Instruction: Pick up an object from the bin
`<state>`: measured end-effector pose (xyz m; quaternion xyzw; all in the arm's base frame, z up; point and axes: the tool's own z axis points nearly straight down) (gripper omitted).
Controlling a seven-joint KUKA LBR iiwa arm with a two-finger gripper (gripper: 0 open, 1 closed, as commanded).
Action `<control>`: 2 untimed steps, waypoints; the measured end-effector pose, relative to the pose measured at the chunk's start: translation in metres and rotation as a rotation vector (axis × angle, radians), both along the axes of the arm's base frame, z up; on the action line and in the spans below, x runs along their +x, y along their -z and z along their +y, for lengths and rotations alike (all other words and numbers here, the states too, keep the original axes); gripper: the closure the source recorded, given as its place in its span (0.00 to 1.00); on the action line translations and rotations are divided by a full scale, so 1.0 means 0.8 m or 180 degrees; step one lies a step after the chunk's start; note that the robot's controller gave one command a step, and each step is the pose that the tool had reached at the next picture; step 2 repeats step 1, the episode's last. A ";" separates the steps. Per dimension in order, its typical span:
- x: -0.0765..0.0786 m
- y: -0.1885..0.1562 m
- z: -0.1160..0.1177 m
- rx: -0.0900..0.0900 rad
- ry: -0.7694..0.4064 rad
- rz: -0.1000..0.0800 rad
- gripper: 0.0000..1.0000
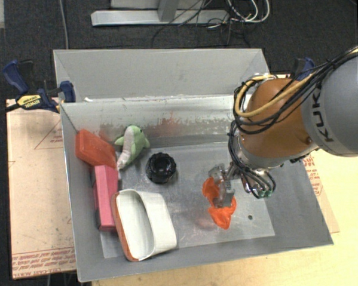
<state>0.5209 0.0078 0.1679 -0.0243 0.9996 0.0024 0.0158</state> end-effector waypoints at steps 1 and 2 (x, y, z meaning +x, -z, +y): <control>0.010 -0.091 0.019 -0.0003 -0.0060 0.0040 1.00; 0.010 -0.091 0.019 -0.0003 -0.0060 0.0040 1.00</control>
Offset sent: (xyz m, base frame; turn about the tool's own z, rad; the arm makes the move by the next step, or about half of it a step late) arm 0.0006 -0.0009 0.2019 0.0070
